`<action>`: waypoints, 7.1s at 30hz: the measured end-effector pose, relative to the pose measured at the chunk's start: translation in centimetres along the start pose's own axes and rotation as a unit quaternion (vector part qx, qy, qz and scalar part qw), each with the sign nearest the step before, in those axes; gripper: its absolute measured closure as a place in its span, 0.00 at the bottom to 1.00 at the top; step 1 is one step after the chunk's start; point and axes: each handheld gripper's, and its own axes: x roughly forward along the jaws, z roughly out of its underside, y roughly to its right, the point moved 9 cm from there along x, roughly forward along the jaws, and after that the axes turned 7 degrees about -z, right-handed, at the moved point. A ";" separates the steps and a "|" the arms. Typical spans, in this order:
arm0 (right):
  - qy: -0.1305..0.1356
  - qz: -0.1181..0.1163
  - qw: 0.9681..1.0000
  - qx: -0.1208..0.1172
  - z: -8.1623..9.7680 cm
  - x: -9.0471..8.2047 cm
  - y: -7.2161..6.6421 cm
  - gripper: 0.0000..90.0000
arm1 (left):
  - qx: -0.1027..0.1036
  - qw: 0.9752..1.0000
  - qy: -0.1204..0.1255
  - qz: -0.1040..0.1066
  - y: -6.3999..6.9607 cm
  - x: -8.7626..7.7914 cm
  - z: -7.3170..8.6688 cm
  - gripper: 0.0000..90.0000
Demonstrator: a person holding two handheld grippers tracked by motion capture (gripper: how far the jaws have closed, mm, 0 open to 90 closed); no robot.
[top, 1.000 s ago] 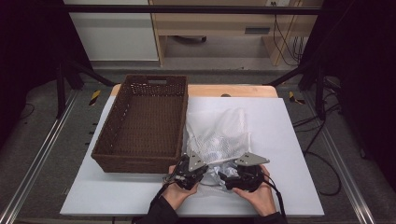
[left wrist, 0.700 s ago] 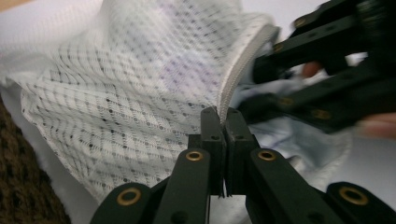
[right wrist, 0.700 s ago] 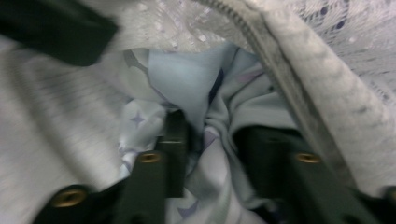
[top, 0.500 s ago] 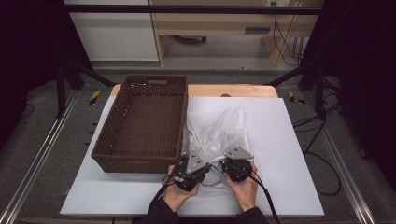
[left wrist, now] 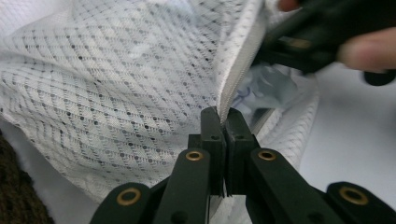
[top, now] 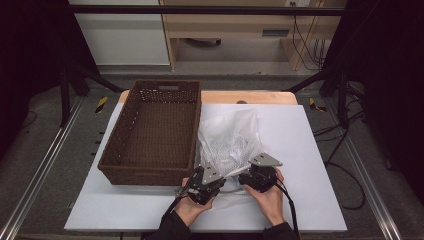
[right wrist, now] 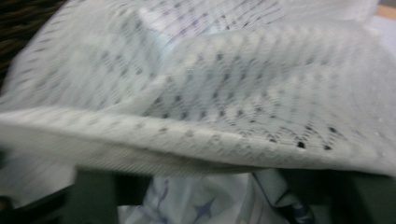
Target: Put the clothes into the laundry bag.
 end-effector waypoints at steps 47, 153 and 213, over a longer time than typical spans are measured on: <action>-0.049 -0.002 0.998 -0.030 2.1 -0.6 0.2 0.19 | -0.006 1.000 0.001 0.006 0.4 0.5 0.1 0.98; -0.005 -0.024 1.000 0.017 2.3 -4.0 -0.2 0.67 | -0.004 1.000 0.005 0.007 -0.2 0.8 -0.1 0.98; -0.048 0.027 0.996 0.065 6.6 -5.4 7.2 0.68 | -0.030 0.998 -0.025 -0.038 -2.1 -1.6 6.5 0.61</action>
